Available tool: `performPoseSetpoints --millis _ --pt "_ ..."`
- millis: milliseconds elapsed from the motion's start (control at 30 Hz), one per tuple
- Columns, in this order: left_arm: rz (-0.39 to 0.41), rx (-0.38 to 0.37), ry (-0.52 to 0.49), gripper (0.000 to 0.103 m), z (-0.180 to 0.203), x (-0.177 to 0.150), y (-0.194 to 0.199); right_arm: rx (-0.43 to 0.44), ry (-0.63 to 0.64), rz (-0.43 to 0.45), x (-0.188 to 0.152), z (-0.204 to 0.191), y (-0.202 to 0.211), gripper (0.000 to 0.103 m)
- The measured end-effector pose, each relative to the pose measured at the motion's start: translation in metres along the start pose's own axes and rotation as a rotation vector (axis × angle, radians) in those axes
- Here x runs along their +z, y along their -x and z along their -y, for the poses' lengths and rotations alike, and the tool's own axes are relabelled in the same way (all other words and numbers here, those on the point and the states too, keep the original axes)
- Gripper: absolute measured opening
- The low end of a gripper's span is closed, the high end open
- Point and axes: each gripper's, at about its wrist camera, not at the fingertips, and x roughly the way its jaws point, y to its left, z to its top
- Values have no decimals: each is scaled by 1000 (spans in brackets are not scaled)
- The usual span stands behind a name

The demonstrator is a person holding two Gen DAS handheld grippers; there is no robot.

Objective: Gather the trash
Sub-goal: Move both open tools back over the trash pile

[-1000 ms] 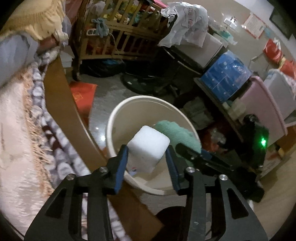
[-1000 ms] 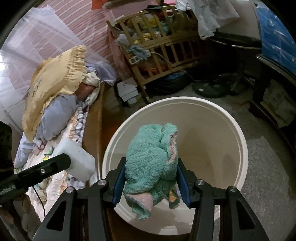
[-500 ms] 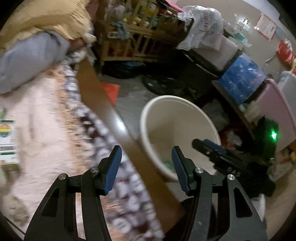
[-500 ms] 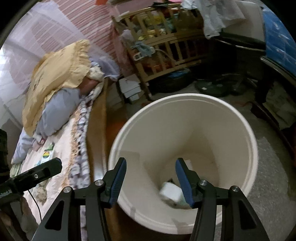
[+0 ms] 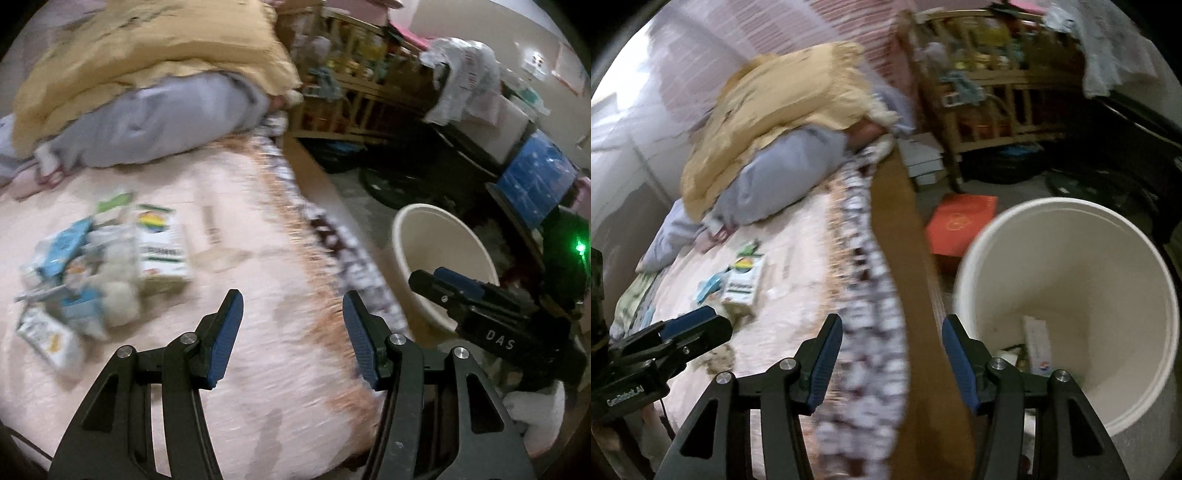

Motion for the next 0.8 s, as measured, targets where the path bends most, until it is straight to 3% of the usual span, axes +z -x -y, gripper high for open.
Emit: performPoseSetpoints --millis 233,267,333,800 --pt "17 103 76 55 -64 -23 37 97 98 -39 -3 -67 -14 57" --pt "16 119 84 55 -74 -27 42 113 120 -49 -5 -78 -17 60" --pt "12 158 107 55 -96 -36 50 132 155 -61 -9 -95 -22 75" --pt "6 322 318 55 -237 -75 68 284 433 -181 -50 -210 -85 74"
